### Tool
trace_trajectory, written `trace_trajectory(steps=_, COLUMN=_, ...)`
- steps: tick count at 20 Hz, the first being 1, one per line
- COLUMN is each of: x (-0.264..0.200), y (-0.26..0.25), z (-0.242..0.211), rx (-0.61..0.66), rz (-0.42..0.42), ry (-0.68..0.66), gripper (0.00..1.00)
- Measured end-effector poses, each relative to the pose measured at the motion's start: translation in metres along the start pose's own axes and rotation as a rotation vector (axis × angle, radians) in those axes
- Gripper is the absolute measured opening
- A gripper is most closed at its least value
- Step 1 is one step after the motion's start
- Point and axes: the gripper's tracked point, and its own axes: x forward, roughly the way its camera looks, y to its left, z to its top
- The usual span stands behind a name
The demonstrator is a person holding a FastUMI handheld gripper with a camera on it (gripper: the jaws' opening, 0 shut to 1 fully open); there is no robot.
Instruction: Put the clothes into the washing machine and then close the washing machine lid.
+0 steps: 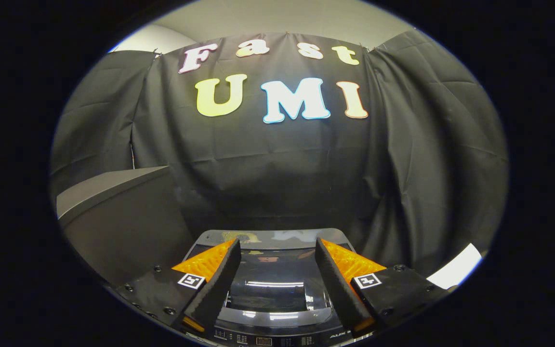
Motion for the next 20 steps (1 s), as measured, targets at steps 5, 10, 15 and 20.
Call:
trace_trajectory(steps=5, x=-0.002, y=0.000, z=0.003, rx=-0.010, rz=0.010, ry=-0.030, gripper=0.96)
trace_trajectory(steps=10, x=-0.003, y=-0.001, z=0.010, rx=-0.022, rz=-0.011, ry=-0.107, gripper=0.96)
trace_trajectory(steps=15, x=-0.042, y=0.011, z=0.036, rx=-0.001, rz=-0.047, ry=-0.181, gripper=0.96)
trace_trajectory(steps=20, x=-0.092, y=0.028, z=0.044, rx=-0.011, rz=-0.085, ry=-0.219, gripper=0.96)
